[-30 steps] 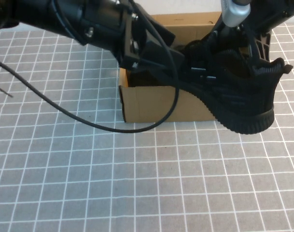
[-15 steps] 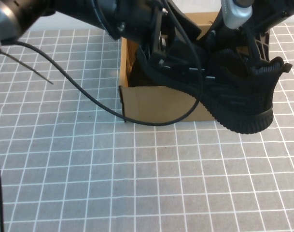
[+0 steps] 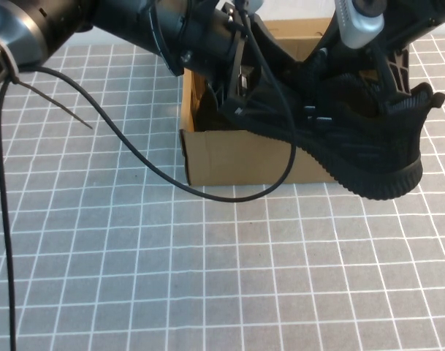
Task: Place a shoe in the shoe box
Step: Hand over the shoe
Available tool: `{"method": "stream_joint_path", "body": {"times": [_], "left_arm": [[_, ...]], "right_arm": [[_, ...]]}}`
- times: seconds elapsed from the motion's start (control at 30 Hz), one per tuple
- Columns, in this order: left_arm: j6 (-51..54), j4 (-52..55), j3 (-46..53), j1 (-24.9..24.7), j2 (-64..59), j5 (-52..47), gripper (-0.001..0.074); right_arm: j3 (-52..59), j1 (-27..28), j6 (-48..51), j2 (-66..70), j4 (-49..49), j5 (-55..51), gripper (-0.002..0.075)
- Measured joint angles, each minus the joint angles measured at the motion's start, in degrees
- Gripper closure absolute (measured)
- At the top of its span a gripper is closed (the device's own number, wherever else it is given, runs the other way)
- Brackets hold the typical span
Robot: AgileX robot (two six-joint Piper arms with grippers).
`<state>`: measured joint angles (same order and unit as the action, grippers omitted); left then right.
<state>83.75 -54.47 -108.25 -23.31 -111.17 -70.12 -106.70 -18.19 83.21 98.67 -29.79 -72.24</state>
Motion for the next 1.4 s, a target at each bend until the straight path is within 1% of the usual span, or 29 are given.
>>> {"method": "stream_joint_path", "body": {"times": [0.23, 0.3, 0.37, 0.4, 0.6, 0.67, 0.77, 0.83, 0.93, 1.0, 1.1, 1.2, 1.27, 1.33, 1.4], "left_arm": [[-1.1, -2.6, 0.0, -0.1, -2.7, -0.3, 0.0276], [-1.3, -2.9, 0.0, -0.2, -3.3, -0.4, 0.0304], [-1.5, -3.0, 0.0, -0.2, -3.6, -0.4, 0.0352], [-1.5, -3.0, 0.0, -0.2, -3.6, -0.4, 0.0388], [-1.8, -2.7, 0.0, -0.3, -3.6, -0.5, 0.064], [-1.8, -2.6, -0.4, -0.3, -3.6, -0.5, 0.068], [-1.8, -2.4, -0.5, -0.3, -3.6, -0.6, 0.0696], [-1.8, -1.9, -0.5, -0.3, -3.6, -0.7, 0.0699], [-1.9, 0.0, -0.5, -0.3, -3.8, -0.7, 0.0702], [-2.0, 1.7, -0.5, -0.2, -4.2, -0.4, 0.0703], [-2.4, 2.8, -0.4, -0.2, -4.6, -0.1, 0.0703], [-2.8, 3.2, -0.4, -0.2, -4.7, 0.3, 0.0705], [-2.9, 3.6, -1.2, -0.2, -4.7, 0.7, 0.0705], [-3.4, 3.9, -3.1, -0.2, -4.8, 1.3, 0.0705], [-3.9, 3.9, -5.5, -0.2, -4.8, 3.0, 0.0705]], "right_arm": [[0.0, 0.0, 1.1, 0.1, 0.4, 0.0, 0.0713], [0.0, 0.0, 1.3, 0.4, 0.6, 0.0, 0.0713], [0.0, 0.1, 1.5, 0.6, 0.6, 0.0, 0.0713], [0.0, 0.1, 1.5, 0.6, 0.6, 0.0, 0.0713], [0.0, 0.1, 0.7, 0.9, 0.3, -0.1, 0.0713], [0.0, 0.1, -1.1, 0.9, 0.1, -0.2, 0.0713], [0.0, 0.1, -5.8, 0.9, 0.0, -0.2, 0.0709], [0.0, 0.1, -10.5, 0.9, 0.0, -0.2, 0.068], [0.0, 0.1, -16.6, 0.8, 0.3, -0.2, 0.0564], [0.0, 0.1, -20.3, 0.4, 1.7, -0.2, 0.046], [-0.3, 0.1, -26.1, -0.3, 4.9, 0.3, 0.036], [-0.7, 0.1, -31.2, -1.7, 9.3, 0.8, 0.033], [-1.6, 0.1, -34.2, -2.9, 13.3, 0.8, 0.0333], [-2.5, 0.1, -37.0, -4.2, 16.3, 0.6, 0.0357], [-3.3, 0.1, -40.2, -5.7, 18.7, 0.4, 0.0415]]}}
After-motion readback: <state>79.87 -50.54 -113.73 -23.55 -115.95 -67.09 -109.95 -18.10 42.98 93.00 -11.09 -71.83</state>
